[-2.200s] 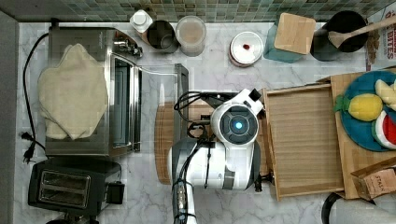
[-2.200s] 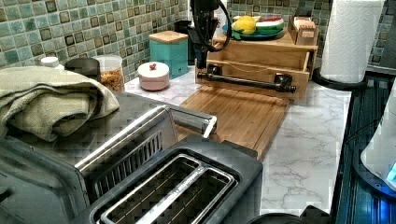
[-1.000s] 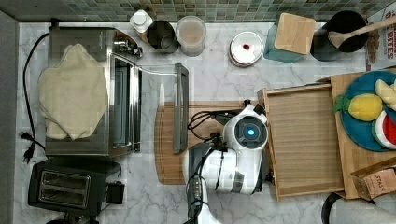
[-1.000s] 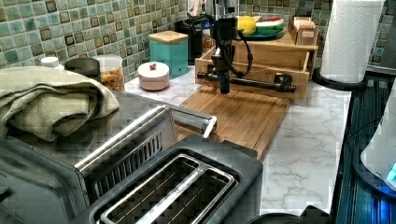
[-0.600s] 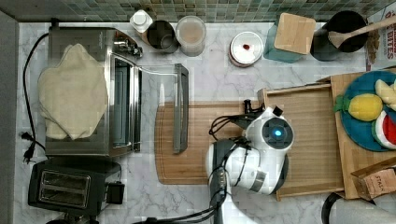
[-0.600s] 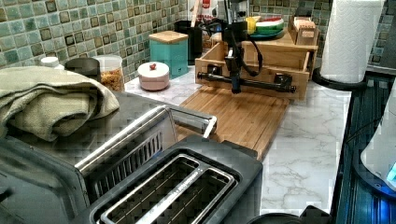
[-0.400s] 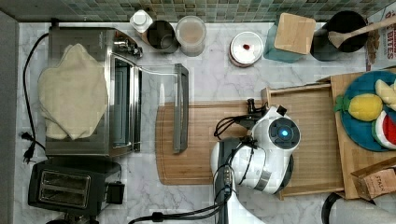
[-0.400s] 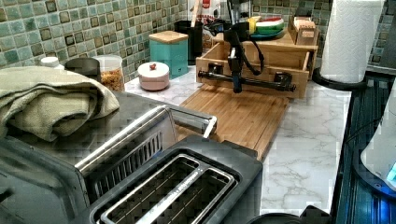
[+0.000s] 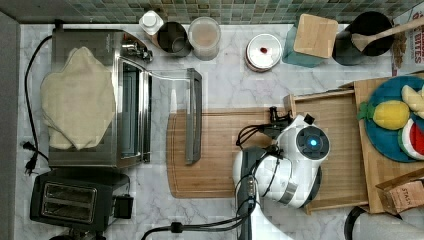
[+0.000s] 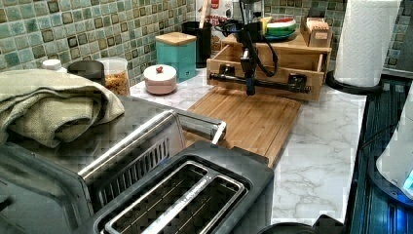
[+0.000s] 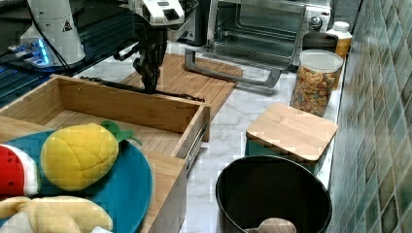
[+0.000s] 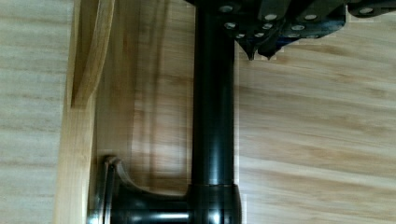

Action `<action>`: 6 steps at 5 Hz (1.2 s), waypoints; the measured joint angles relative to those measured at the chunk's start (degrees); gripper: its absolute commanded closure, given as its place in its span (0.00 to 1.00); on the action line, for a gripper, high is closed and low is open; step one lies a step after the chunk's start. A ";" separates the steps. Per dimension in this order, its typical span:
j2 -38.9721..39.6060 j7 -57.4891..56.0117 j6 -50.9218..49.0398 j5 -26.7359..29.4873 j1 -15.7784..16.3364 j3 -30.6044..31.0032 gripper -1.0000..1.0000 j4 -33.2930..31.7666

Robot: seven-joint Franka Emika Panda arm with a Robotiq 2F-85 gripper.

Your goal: Close the drawer.

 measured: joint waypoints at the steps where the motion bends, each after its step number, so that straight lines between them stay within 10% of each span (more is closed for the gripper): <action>1: 2.12 0.00 0.00 0.06 -1.29 -0.82 1.00 2.80; 6: 13.69 -10.41 -0.20 0.23 -8.25 -7.00 1.00 18.24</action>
